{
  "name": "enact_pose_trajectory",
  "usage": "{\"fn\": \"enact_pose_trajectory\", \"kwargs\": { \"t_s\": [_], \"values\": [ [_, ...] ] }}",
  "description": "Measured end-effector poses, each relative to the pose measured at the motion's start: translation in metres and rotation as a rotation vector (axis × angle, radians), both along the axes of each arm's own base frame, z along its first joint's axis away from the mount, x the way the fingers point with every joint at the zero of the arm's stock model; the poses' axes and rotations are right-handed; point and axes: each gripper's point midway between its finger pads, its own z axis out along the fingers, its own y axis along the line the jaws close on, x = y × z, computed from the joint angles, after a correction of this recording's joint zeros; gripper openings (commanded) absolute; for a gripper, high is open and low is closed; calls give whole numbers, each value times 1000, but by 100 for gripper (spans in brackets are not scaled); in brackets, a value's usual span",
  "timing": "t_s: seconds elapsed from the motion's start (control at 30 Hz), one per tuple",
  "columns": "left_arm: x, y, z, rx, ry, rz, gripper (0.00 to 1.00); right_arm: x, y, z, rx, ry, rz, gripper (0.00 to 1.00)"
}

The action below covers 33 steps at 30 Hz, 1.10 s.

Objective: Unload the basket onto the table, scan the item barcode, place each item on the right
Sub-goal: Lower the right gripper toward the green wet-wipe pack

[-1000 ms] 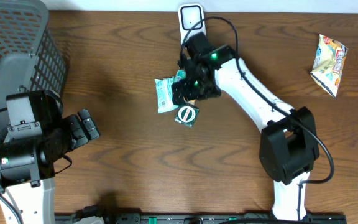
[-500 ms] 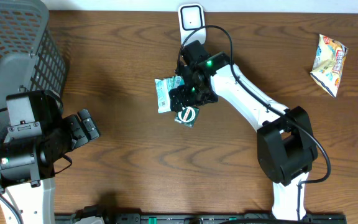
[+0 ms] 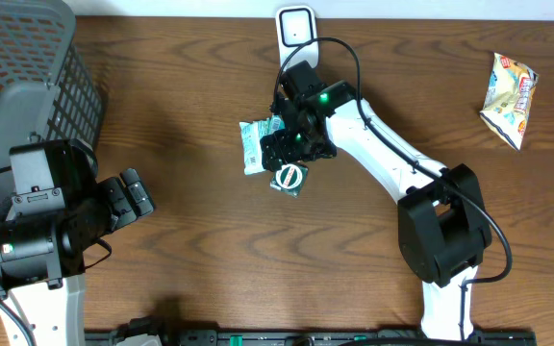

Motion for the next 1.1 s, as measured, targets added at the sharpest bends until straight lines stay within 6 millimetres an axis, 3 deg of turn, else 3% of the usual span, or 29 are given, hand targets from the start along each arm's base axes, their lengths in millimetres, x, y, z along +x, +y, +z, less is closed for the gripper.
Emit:
{"fn": "enact_pose_trajectory", "kwargs": {
  "t_s": [0.6, 0.83, 1.1],
  "values": [
    [0, 0, 0, 0, 0, 0, 98, 6, -5, -2, -30, -26, -11, 99],
    [0, 0, 0, 0, 0, 0, 98, 17, -20, -3, -69, -40, -102, 99],
    [0, 0, 0, 0, 0, 0, 97, 41, -43, -2, -69, -55, -250, 61]
  ]
}}
